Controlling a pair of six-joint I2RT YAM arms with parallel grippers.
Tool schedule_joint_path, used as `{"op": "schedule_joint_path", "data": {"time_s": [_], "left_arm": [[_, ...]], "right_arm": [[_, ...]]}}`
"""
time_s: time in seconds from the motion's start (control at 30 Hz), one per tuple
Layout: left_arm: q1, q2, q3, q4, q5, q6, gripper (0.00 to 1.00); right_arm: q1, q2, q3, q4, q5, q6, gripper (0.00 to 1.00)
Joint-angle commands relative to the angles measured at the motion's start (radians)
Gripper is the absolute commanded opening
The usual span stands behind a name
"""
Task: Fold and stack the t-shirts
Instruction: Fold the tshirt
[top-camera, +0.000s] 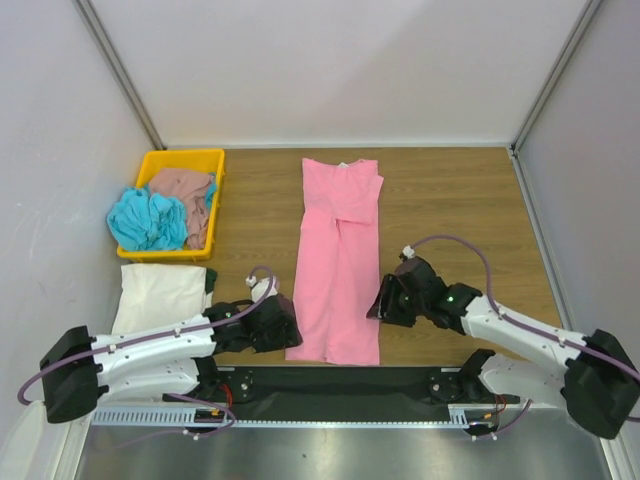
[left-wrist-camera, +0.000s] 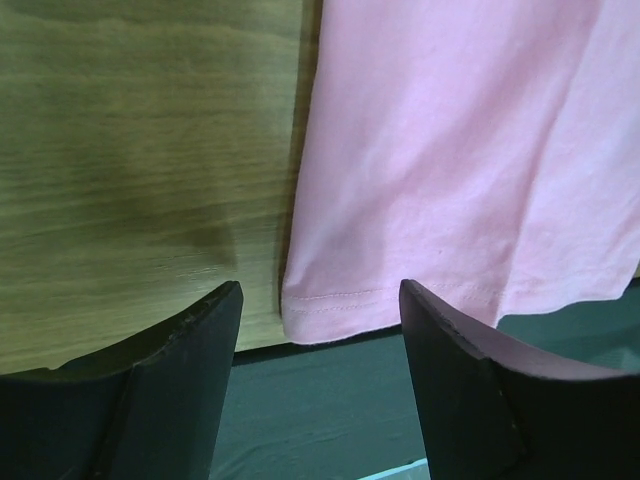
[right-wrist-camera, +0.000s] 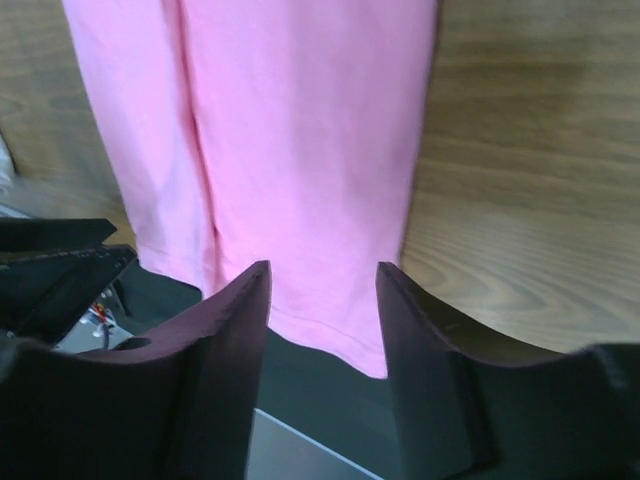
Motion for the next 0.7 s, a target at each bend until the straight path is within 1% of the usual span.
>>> {"op": "schedule_joint_path", "data": {"time_s": [0.0,0.1,0.17,0.3,0.4,0.57,0.67], "left_arm": [[0.004,-0.033,-0.047,0.062,0.058,0.012,0.7],[0.004,-0.074,-0.075,0.077,0.075,0.009,0.7],[0.004,-0.102,-0.095,0.096,0.091,0.003,0.7],[0.004,-0.13,-0.153,0.145,0.13,-0.017,0.7],[0.004,-0.131,-0.171,0.166,0.137,-0.029,0.69],[0.004,-0.131,-0.187,0.174,0.136,-0.032,0.68],[0.004,-0.13,-0.203,0.192,0.144,-0.038,0.66]], "right_arm": [[0.006,-0.12,-0.065,-0.035,-0.044,0.056,0.58],[0.012,-0.17,-0.143,-0.02,-0.119,0.097,0.64],[0.024,-0.2,-0.19,-0.018,-0.139,0.122,0.64],[0.098,-0.228,-0.224,-0.05,-0.117,0.166,0.65],[0.119,-0.243,-0.24,-0.081,-0.097,0.183,0.65],[0.148,-0.254,-0.296,0.015,-0.098,0.249,0.62],[0.182,-0.237,-0.318,0.072,-0.078,0.283,0.57]]}}
